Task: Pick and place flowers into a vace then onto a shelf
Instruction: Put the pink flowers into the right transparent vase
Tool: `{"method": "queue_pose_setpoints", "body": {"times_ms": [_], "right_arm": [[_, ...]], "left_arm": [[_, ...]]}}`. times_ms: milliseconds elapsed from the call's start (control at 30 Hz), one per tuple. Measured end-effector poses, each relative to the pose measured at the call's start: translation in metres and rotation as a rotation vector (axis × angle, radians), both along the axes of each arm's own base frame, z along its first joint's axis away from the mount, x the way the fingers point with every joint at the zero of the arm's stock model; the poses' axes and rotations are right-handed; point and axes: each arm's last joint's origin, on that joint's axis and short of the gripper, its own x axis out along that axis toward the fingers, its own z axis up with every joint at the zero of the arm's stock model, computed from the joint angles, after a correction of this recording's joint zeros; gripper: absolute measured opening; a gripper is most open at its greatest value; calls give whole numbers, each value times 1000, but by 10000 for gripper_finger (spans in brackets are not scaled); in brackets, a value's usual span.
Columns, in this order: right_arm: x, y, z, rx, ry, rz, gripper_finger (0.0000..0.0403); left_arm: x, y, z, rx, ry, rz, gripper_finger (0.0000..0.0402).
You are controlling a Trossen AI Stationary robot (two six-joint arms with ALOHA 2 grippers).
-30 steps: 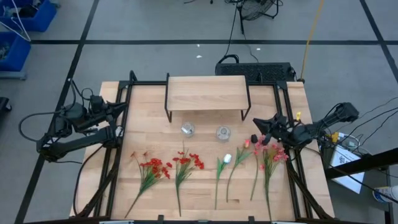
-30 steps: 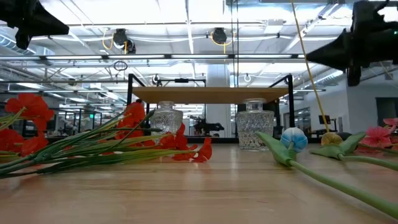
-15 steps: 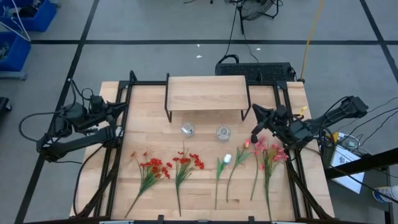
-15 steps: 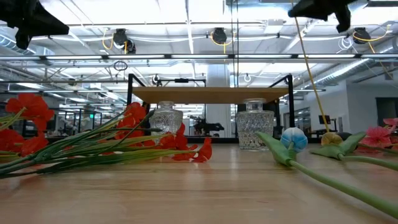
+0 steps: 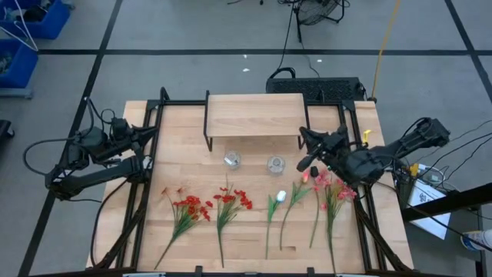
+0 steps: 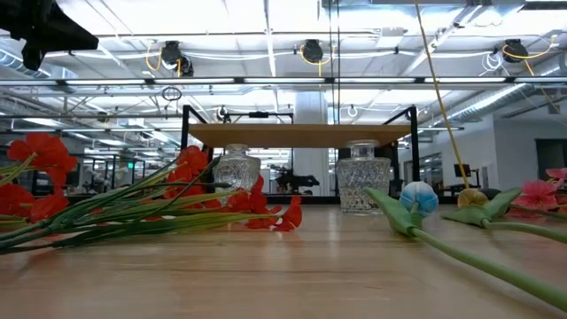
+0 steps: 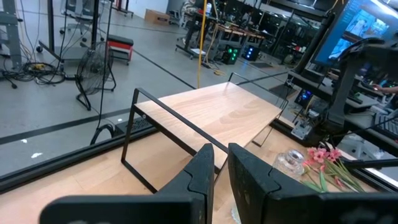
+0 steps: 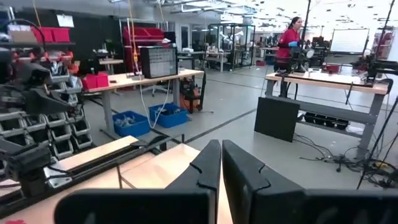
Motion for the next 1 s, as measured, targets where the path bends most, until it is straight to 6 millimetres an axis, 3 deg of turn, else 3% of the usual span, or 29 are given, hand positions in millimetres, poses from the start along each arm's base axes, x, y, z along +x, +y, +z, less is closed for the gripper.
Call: {"method": "queue_pose_setpoints", "body": {"times_ms": [167, 267, 367, 500, 633, 800, 1000], "right_arm": [[33, 1, 11, 54, 95, 14, 8], [53, -12, 10, 310, 115, 72, 8], [64, -29, 1, 623, 256, 62, 7], [60, -42, -19, 976, 428, -91, 1], [56, -41, -44, 1235, 422, -236, 7], [43, -20, -72, 1374, 468, -278, 8], [21, 19, -109, 1478, 321, -276, 12]], "left_arm": [[0, 0, 0, 0, 0, 0, 51], [0, 0, 0, 0, 0, 0, 51], [0, 0, 0, 0, 0, 0, 51], [0, 0, 0, 0, 0, 0, 51], [0, 0, 0, 0, 0, 0, 51], [0, 0, 0, 0, 0, 0, 51], [0, 0, 0, 0, 0, -1, 51]]}}
